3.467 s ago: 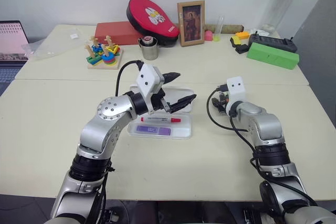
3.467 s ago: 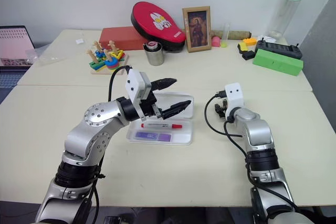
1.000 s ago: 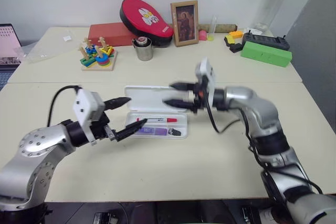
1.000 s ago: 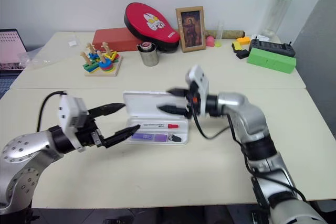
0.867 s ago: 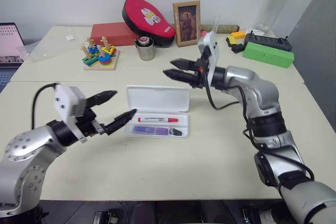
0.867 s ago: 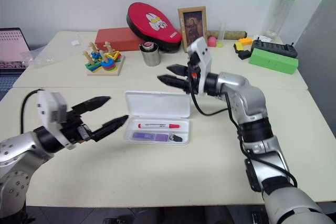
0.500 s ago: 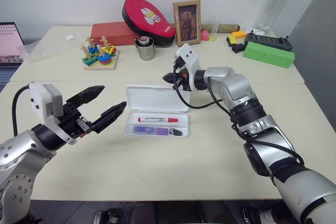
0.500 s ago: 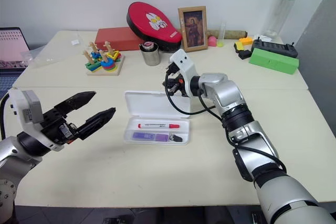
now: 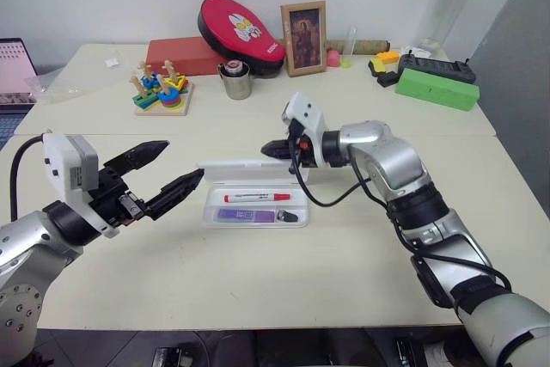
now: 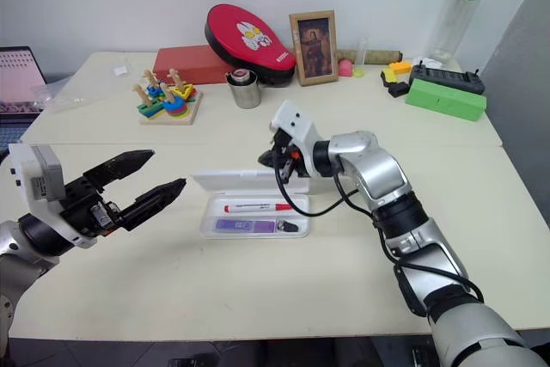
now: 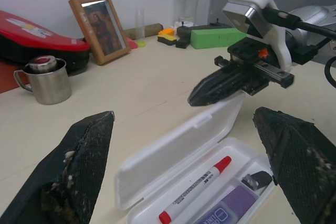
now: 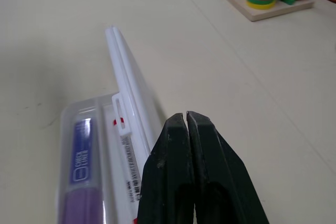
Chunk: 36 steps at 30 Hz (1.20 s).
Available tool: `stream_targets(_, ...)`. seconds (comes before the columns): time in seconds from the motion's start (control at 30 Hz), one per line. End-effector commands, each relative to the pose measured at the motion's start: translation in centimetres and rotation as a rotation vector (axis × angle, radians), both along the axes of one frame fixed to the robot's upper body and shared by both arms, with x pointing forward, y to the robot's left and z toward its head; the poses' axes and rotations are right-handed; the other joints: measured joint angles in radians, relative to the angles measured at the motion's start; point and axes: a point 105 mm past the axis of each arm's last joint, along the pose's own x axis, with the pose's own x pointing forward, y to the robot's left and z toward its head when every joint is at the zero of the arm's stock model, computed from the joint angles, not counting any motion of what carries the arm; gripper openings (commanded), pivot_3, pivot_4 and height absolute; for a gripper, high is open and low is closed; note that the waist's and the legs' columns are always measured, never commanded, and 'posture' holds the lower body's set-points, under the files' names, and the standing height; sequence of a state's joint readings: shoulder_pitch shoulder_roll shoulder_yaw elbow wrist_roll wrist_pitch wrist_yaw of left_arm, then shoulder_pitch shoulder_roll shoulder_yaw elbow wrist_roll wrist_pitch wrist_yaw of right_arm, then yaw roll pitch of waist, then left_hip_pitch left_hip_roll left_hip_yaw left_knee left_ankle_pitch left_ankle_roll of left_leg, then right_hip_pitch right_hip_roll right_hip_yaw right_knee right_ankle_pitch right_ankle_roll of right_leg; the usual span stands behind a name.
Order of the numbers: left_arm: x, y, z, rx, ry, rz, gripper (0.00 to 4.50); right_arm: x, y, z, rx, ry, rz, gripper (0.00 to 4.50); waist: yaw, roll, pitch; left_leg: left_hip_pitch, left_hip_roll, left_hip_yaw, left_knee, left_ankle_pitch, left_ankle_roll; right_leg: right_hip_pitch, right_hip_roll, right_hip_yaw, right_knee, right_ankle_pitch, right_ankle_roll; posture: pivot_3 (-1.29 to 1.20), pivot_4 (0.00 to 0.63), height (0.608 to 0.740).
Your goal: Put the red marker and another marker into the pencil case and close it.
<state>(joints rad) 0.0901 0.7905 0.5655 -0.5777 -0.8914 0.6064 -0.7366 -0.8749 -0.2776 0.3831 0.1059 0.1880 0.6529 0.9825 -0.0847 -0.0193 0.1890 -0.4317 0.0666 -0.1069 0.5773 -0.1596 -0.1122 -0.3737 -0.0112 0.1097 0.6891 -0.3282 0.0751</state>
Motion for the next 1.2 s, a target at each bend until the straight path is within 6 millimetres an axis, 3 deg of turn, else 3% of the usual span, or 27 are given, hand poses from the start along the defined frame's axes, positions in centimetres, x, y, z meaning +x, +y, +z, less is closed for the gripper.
stream_targets(0.03, -0.4, -0.4, -0.4, 0.048, 0.018, -0.038, 4.50, -1.9, 0.6, -3.2, -0.100, 0.028, 0.050, 0.07, -0.001, 0.000, 0.000, 0.000, 0.000, 0.000, 0.000, 0.000, 0.000, 0.000, 0.000, 0.000, 0.000, 0.000, 0.000, 0.00, 0.150, 0.740)
stream_targets(0.17, -0.3, -0.6, -0.5, 0.050, 0.023, -0.052, 4.50, -2.1, 0.1, -6.4, -0.199, 0.040, 0.016, 0.07, 0.000, 0.000, 0.000, 0.000, 0.000, 0.000, 0.000, 0.000, 0.000, 0.000, 0.000, 0.000, 0.001, 0.000, 0.000, 0.00, 0.150, 0.740)
stream_targets(0.27, -0.2, -0.7, -0.6, 0.050, 0.025, -0.053, 4.50, -1.8, -0.2, -6.9, -0.204, 0.048, -0.005, 0.07, 0.000, -0.001, 0.000, 0.001, 0.000, 0.000, 0.000, 0.000, 0.000, 0.001, 0.000, 0.000, 0.000, 0.000, 0.000, 0.00, 0.150, 0.740)
stream_targets(0.33, 0.1, -0.6, -0.8, 0.043, 0.036, -0.037, 4.50, -1.6, -0.3, -6.3, -0.167, 0.059, -0.016, 0.07, 0.000, -0.001, 0.000, 0.001, 0.000, 0.000, 0.000, 0.000, 0.000, 0.001, 0.000, 0.000, 0.000, 0.000, 0.000, 0.00, 0.150, 0.740)
stream_targets(0.43, 0.9, -0.4, -1.0, 0.033, 0.043, 0.006, 4.50, -0.9, -0.3, -3.0, 0.011, 0.057, -0.031, 0.07, 0.001, -0.001, 0.000, 0.001, 0.000, 0.000, 0.000, 0.000, 0.000, 0.001, 0.000, 0.000, 0.000, 0.000, 0.000, 0.00, 0.150, 0.740)
stream_targets(0.5, 2.1, 0.6, -1.4, 0.040, 0.045, 0.094, 4.50, 0.4, -1.4, -0.9, 0.111, 0.034, -0.092, 0.07, 0.002, -0.001, 0.000, 0.001, 0.000, 0.000, 0.000, 0.000, -0.001, 0.001, 0.000, 0.000, 0.000, 0.000, 0.000, 0.00, 0.150, 0.740)
stream_targets(0.6, 3.8, 2.8, -2.4, 0.093, 0.068, 0.242, 4.50, 2.0, -3.9, 0.5, 0.179, 0.064, -0.176, 0.60, 0.004, -0.001, 0.000, 0.001, 0.000, 0.000, 0.000, 0.000, -0.001, 0.001, 0.000, 0.000, 0.000, 0.000, 0.000, 0.00, 0.150, 0.740)
stream_targets(0.77, 5.1, 5.1, -2.8, 0.162, 0.048, 0.333, 4.50, 3.1, -7.9, 1.6, 0.193, 0.042, -0.251, 1.88, 0.004, 0.000, 0.000, 0.001, 0.000, 0.000, -0.001, 0.000, -0.001, 0.000, 0.000, 0.000, -0.001, 0.000, 0.000, 0.00, 0.150, 0.740)
stream_targets(1.07, 6.2, 8.4, -3.0, 0.195, 0.055, 0.399, 4.50, 3.1, -12.8, 0.6, 0.201, 0.052, -0.406, 4.21, 0.002, 0.000, 0.000, 0.000, 0.000, 0.000, -0.002, 0.000, -0.001, 0.000, 0.000, 0.000, -0.001, 0.000, -0.001, 0.00, 0.150, 0.740)
stream_targets(1.13, 6.3, 8.6, -3.1, 0.181, 0.072, 0.406, 4.50, 3.0, -13.1, 0.8, 0.211, 0.045, -0.411, 4.49, 0.002, 0.000, 0.000, 0.000, 0.000, 0.001, -0.002, 0.001, -0.001, 0.000, 0.000, 0.000, -0.001, 0.000, -0.001, 0.00, 0.150, 0.740)
stream_targets(1.2, 6.5, 8.8, -3.3, 0.172, 0.088, 0.414, 4.50, 2.9, -13.2, 0.9, 0.215, 0.043, -0.410, 4.49, 0.002, 0.000, 0.000, 0.000, 0.000, 0.000, -0.002, 0.001, -0.001, 0.000, 0.000, 0.000, -0.001, 0.000, -0.001, 0.00, 0.150, 0.740)
